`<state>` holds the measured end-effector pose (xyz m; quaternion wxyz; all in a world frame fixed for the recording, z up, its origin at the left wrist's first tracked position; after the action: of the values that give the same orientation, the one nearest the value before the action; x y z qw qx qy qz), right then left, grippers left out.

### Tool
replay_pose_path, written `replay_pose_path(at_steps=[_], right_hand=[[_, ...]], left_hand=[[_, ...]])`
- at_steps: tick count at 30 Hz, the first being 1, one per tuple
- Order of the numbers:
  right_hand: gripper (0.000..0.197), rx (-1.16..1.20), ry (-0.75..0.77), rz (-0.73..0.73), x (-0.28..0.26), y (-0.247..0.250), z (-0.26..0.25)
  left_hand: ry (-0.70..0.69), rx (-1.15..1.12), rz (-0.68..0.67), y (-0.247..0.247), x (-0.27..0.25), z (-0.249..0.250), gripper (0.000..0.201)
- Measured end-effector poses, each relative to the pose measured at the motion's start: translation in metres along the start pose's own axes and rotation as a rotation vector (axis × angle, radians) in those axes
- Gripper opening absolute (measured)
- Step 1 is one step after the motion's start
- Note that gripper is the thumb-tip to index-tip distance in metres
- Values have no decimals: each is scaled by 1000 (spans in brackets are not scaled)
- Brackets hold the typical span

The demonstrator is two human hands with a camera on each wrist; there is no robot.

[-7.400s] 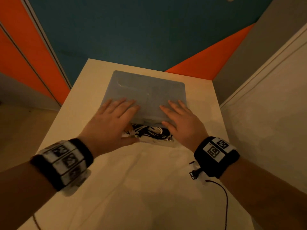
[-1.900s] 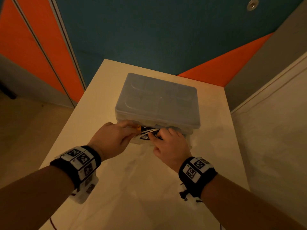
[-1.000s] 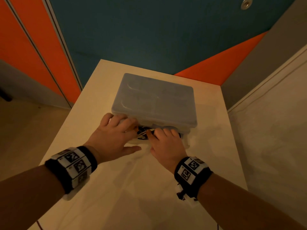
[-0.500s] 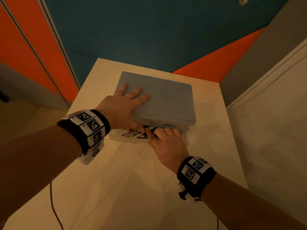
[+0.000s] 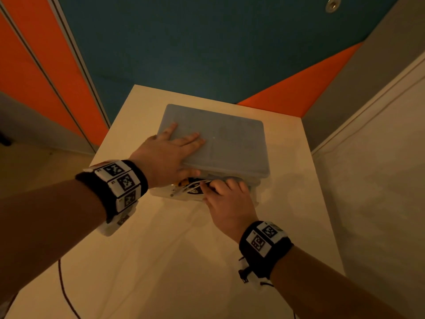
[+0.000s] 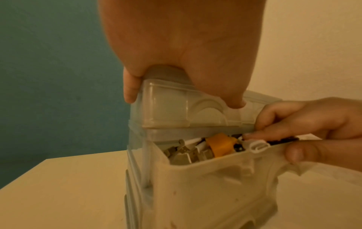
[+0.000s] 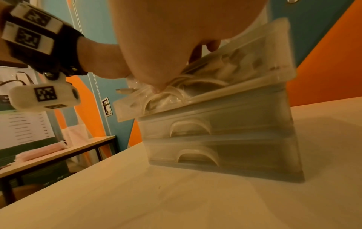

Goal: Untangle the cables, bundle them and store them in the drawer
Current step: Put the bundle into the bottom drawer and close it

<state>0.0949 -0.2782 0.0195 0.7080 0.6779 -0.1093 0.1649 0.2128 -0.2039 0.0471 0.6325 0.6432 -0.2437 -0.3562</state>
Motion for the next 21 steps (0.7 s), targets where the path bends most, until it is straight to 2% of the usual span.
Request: replay_pose_path(at_steps=[3,5,10,14,17,21], right_hand=[[41,0,10,-13,-2,1,1],[41,4,19,-22,-4,1,1],[44,38,-30,-64,-8,-1,3],[41,90,-44,-33,-8,10,0],[31,192,-30,50,-17,25,-11],[14,235,-58,75,-35,28,-14]], left_hand=[[-19,44,-24,-2,-5,4,118],[-6,91,-15,-5,-7,5,125],[22,96,38,-5,-8,7,119],[27,96,69,-5,-8,4,124],[32,113,99,-3,-10,4,125],[46,99,104,-4,-11,3,126]])
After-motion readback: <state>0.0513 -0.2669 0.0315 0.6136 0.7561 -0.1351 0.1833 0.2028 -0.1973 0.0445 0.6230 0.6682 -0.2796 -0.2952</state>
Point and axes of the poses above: each hand's wrist, its own x-axis towards the middle knuckle, its own y-axis out of the back of the hand, z = x × y, the point moved 10 cm from there along x, towards the middle knuckle, and after that the axes turned 5 degrees about z, right-handed, at the moved point
